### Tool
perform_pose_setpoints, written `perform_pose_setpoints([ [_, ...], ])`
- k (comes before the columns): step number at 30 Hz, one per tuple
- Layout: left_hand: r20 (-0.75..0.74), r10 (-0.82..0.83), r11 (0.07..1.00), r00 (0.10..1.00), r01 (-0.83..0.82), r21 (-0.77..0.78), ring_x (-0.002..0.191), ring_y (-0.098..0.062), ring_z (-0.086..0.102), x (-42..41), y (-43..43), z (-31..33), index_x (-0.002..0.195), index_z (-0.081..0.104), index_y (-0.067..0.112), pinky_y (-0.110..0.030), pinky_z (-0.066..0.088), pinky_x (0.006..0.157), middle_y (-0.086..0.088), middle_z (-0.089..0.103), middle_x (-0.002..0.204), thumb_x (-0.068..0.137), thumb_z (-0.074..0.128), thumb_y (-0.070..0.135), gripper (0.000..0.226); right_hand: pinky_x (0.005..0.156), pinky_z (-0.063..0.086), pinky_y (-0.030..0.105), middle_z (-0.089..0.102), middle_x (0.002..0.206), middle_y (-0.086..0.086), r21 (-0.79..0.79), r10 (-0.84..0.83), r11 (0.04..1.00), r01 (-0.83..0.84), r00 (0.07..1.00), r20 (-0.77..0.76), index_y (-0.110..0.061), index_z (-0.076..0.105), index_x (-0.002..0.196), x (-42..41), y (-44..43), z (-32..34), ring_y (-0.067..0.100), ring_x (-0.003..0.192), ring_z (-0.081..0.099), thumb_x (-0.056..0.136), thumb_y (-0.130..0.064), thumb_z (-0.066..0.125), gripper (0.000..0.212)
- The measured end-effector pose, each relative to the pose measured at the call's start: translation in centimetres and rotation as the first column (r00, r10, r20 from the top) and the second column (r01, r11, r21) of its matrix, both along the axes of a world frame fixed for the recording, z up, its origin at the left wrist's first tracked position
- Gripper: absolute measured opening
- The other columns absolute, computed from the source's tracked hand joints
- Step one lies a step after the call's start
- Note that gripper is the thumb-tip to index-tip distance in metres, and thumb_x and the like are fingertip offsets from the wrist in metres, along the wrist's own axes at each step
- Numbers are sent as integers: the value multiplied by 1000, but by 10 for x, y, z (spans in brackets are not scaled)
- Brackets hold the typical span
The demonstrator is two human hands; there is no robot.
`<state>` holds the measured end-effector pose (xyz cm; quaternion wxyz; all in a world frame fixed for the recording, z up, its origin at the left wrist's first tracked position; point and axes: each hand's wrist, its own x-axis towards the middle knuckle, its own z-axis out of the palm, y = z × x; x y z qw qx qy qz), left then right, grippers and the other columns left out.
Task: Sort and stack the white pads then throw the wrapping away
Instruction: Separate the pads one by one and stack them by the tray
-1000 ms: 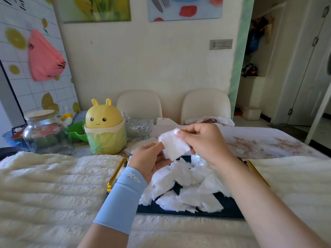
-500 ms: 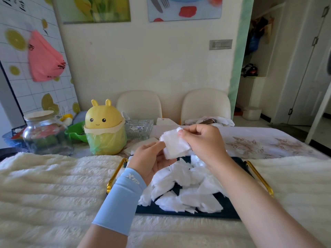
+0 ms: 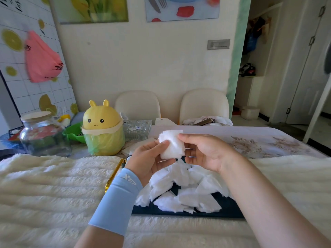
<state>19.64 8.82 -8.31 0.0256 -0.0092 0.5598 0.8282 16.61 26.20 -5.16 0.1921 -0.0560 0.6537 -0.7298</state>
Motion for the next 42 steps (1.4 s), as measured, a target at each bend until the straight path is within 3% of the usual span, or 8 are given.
perform_pose_setpoints([
  [4, -66, 124, 972, 990, -134, -195, 93, -25, 72, 1, 6, -1, 115, 66, 9, -34, 61, 77, -13, 73, 107, 91, 69, 23, 28, 77, 56, 37, 73, 88, 4, -135, 29, 991, -18, 996, 84, -14, 69, 104, -2, -1, -2, 23, 84, 68, 91, -25, 70, 17],
  [10, -443, 436, 645, 783, -615, -454, 74, -16, 63, -2, 8, 0, 76, 60, 25, -38, 57, 76, 1, 67, 86, 77, 81, 23, 22, 78, 60, 38, 74, 85, 7, -220, -26, 975, 22, 1000, -12, -10, 70, 104, -2, -10, -7, 22, 77, 70, 95, -16, 66, 11],
  [16, -473, 332, 673, 816, -556, -488, 82, -7, 69, 5, 11, 3, 85, 71, 32, -39, 59, 82, 13, 73, 84, 84, 74, 34, 4, 76, 62, 35, 77, 97, 13, -98, -100, 992, 78, 965, -244, -3, 75, 107, -1, -14, -10, 26, 87, 74, 93, 0, 66, 17],
  [19, -436, 309, 636, 845, -525, -566, 84, 1, 68, 8, 13, 6, 94, 73, 32, -27, 57, 81, 19, 73, 90, 71, 81, 52, 32, 74, 62, 33, 77, 100, 13, -94, -104, 992, 79, 950, -294, -5, 75, 111, 2, -14, -9, 26, 89, 76, 91, 1, 68, 22],
  [23, -424, 320, 654, 847, -521, -549, 85, -2, 70, 8, 16, 5, 106, 75, 27, -28, 58, 84, 16, 74, 92, 78, 80, 35, 30, 69, 60, 27, 78, 98, 9, -98, -180, 983, 157, 938, -295, -9, 77, 109, 0, -17, -12, 19, 83, 75, 90, -3, 70, 21],
  [28, -445, 272, 639, 853, -506, -580, 74, 1, 65, 9, 17, 4, 96, 78, 28, -11, 50, 73, 12, 74, 85, 87, 71, 29, 11, 66, 56, 22, 78, 90, -4, -21, -258, 964, 266, 907, -332, -20, 79, 101, -4, -18, -15, 11, 81, 72, 87, -11, 74, 18],
  [33, -510, 287, 536, 811, -577, -616, 98, 5, 53, 12, 19, 9, 82, 68, 41, 4, 35, 70, 21, 56, 111, 68, 86, 43, 23, 67, 60, 31, 79, 89, 9, -84, -257, 966, 243, 919, -299, -11, 78, 99, -3, -20, -16, 21, 78, 75, 84, -16, 80, 16],
  [42, -471, 301, 603, 829, -549, -579, 76, -3, 68, 3, 10, -1, 109, 74, 22, -24, 58, 80, 12, 73, 87, 90, 66, 18, 21, 70, 63, 38, 78, 92, 10, -95, -302, 953, 287, 909, -287, -10, 78, 99, -4, -21, -17, 28, 86, 76, 87, -13, 78, 12],
])
